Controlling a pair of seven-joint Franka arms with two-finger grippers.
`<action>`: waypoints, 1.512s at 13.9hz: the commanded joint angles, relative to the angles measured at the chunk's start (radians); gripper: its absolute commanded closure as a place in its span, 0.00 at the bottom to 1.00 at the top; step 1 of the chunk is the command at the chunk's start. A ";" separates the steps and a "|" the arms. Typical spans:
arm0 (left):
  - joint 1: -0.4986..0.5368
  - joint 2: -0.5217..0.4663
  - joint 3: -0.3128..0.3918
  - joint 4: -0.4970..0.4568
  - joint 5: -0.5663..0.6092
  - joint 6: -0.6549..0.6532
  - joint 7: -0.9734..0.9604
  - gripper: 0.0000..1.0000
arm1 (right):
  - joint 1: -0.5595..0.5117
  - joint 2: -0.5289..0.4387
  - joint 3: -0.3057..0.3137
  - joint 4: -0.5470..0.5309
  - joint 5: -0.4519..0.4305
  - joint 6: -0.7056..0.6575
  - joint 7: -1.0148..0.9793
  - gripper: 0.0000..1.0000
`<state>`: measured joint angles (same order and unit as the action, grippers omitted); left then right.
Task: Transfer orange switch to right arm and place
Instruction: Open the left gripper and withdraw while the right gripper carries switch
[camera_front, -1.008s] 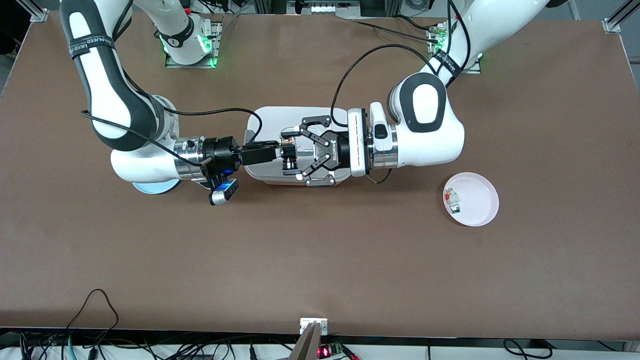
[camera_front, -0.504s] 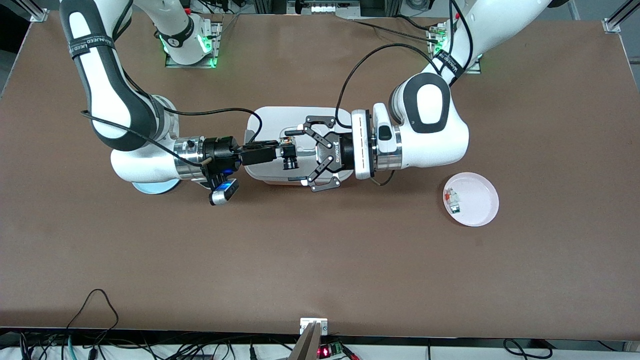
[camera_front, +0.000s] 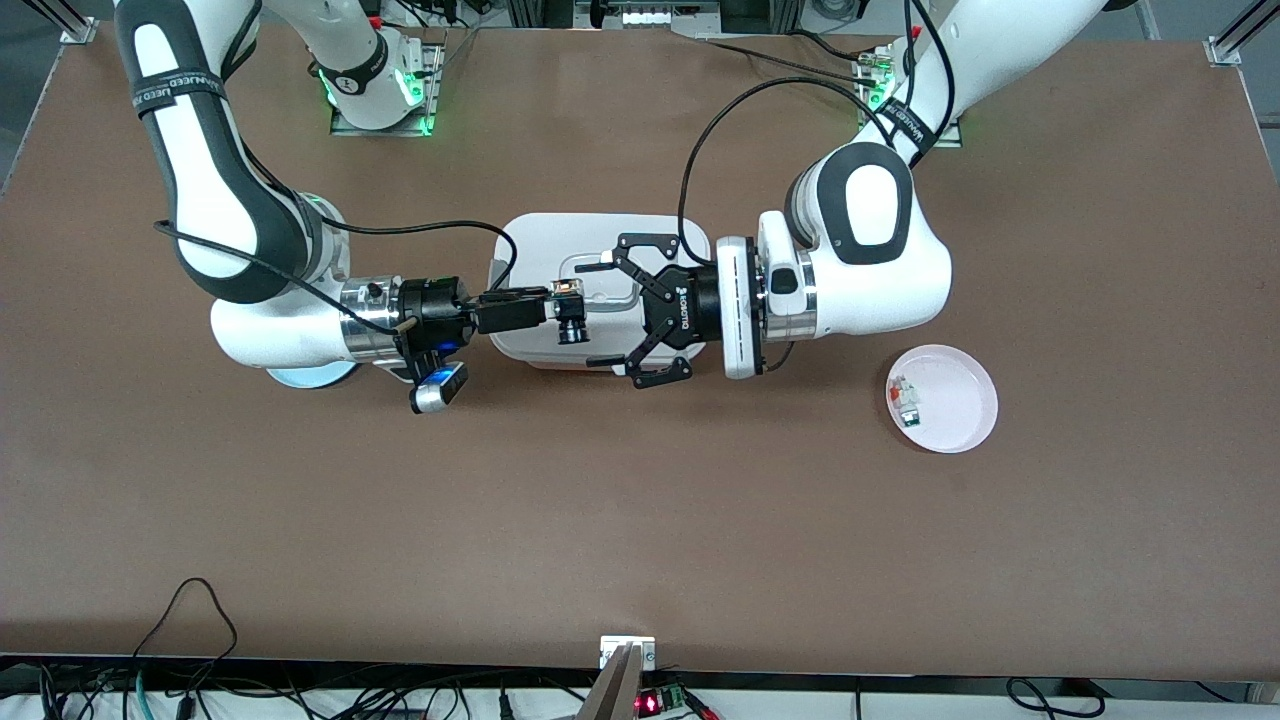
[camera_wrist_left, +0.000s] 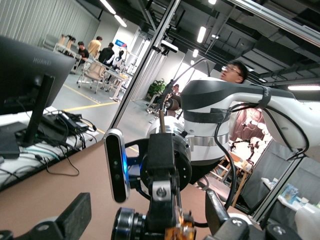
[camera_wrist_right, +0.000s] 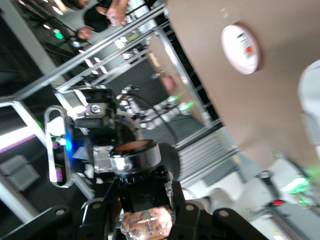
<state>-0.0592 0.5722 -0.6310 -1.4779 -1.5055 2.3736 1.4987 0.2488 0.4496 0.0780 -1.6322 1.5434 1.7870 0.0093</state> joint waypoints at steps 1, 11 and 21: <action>0.004 -0.020 0.025 -0.041 0.045 0.004 -0.125 0.00 | -0.032 -0.031 0.002 0.012 -0.158 -0.014 -0.029 0.86; 0.031 -0.022 0.169 -0.077 0.683 -0.117 -0.688 0.00 | -0.106 -0.219 0.000 -0.041 -1.067 -0.164 -0.380 0.86; 0.058 -0.075 0.244 -0.009 1.319 -0.575 -1.273 0.00 | -0.270 -0.396 -0.001 -0.467 -1.425 0.184 -1.162 0.88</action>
<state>-0.0091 0.5125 -0.4039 -1.5096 -0.2599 1.8773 0.2838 0.0339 0.0878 0.0657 -1.9974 0.1414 1.8708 -1.0108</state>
